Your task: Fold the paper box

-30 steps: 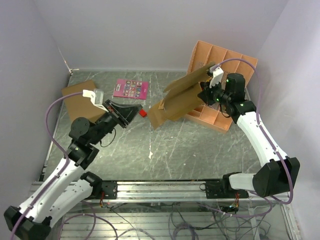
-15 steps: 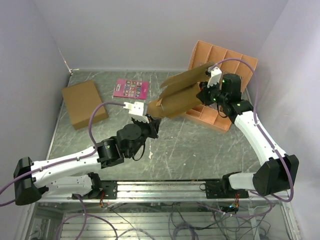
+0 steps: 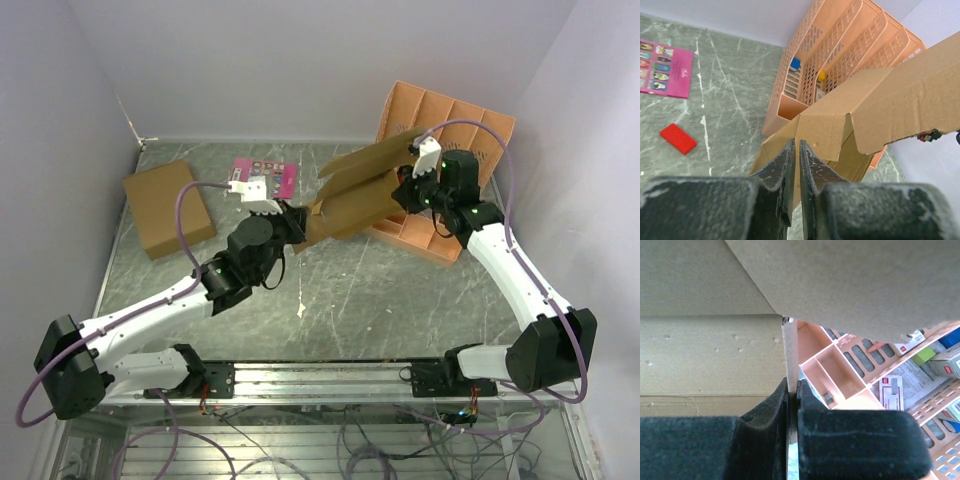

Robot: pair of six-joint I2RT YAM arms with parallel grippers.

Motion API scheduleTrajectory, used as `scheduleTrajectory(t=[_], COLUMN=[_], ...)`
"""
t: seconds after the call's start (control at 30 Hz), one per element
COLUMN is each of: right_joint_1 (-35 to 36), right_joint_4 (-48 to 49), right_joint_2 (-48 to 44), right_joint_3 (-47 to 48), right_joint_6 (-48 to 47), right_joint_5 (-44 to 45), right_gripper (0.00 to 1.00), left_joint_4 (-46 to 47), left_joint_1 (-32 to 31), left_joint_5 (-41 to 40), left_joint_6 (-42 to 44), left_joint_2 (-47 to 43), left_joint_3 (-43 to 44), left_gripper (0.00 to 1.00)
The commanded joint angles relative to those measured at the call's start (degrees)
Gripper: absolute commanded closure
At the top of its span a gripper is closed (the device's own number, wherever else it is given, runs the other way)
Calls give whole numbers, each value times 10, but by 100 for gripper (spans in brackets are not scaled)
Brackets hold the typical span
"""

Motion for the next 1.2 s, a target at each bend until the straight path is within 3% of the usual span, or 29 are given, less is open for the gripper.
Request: scheduleTrajectory(t=[0.0, 0.3, 0.63, 0.97, 1.17], right_joint_1=[6, 11, 15, 14, 6], right_joint_4=[10, 7, 17, 29, 36], right_joint_2=[-1, 0, -16, -22, 2], right_joint_3=[-7, -7, -26, -46, -35], right_joint_6=[5, 12, 21, 32, 69], right_joint_5=[4, -8, -29, -17, 58], right_gripper=[100, 100, 100, 100, 100], left_joint_4=[72, 147, 202, 269, 252], left_joint_1=[12, 12, 39, 72, 74], left_joint_5=[52, 112, 74, 154, 251], left_joint_6=[-22, -67, -101, -112, -62], left_joint_2=[25, 82, 102, 169, 118], left_joint_3=[5, -9, -8, 14, -15], left_gripper=[82, 84, 84, 84, 81])
